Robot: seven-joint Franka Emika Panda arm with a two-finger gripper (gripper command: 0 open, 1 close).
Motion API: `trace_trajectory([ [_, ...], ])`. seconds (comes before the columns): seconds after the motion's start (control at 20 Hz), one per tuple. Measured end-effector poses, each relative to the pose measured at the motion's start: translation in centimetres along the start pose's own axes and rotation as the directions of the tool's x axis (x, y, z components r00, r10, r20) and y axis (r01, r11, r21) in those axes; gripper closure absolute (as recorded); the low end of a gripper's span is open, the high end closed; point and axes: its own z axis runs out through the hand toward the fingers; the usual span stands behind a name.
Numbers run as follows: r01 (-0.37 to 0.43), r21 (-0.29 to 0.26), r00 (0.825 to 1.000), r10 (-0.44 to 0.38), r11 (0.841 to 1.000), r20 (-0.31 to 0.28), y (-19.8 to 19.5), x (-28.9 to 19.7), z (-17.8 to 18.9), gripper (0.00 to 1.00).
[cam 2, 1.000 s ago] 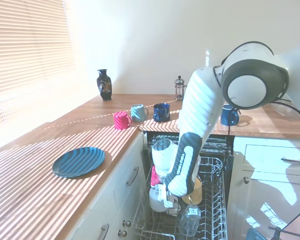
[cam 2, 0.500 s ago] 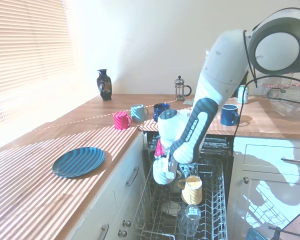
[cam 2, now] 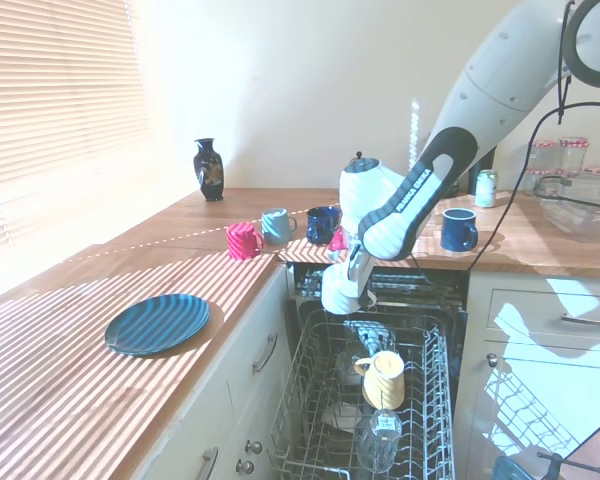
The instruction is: Move the white mug from the dishwasher to the counter
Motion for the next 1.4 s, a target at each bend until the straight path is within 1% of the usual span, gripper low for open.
trace_trajectory([
  [0.2, -0.065, 0.007, 0.998, 0.065, 0.998, 0.014, 4.3, -0.1, -0.5, 1.0],
  [0.35, -0.112, 0.02, 0.994, 0.112, 0.994, 0.003, 6.9, -0.2, -2.0, 1.0],
  [0.5, -0.159, 0.039, 0.987, 0.159, 0.987, -0.014, 9.7, 0.1, -3.9, 1.0],
  [0.75, -0.226, 0.05, 0.974, 0.227, 0.973, -0.007, 14.7, 0.8, -5.3, 1.0],
  [0.95, -0.259, 0.05, 0.966, 0.259, 0.965, 0.008, 17.4, 1.5, -5.7, 1.0],
  [1.2, -0.289, 0.053, 0.957, 0.287, 0.956, 0.032, 21.1, 3.7, -7.1, 1.0],
  [1.3, -0.295, 0.047, 0.955, 0.293, 0.954, 0.048, 21.5, 4.6, -6.7, 1.0],
  [1.4, -0.298, 0.04, 0.953, 0.296, 0.954, 0.061, 21.4, 5.9, -5.5, 1.0],
])
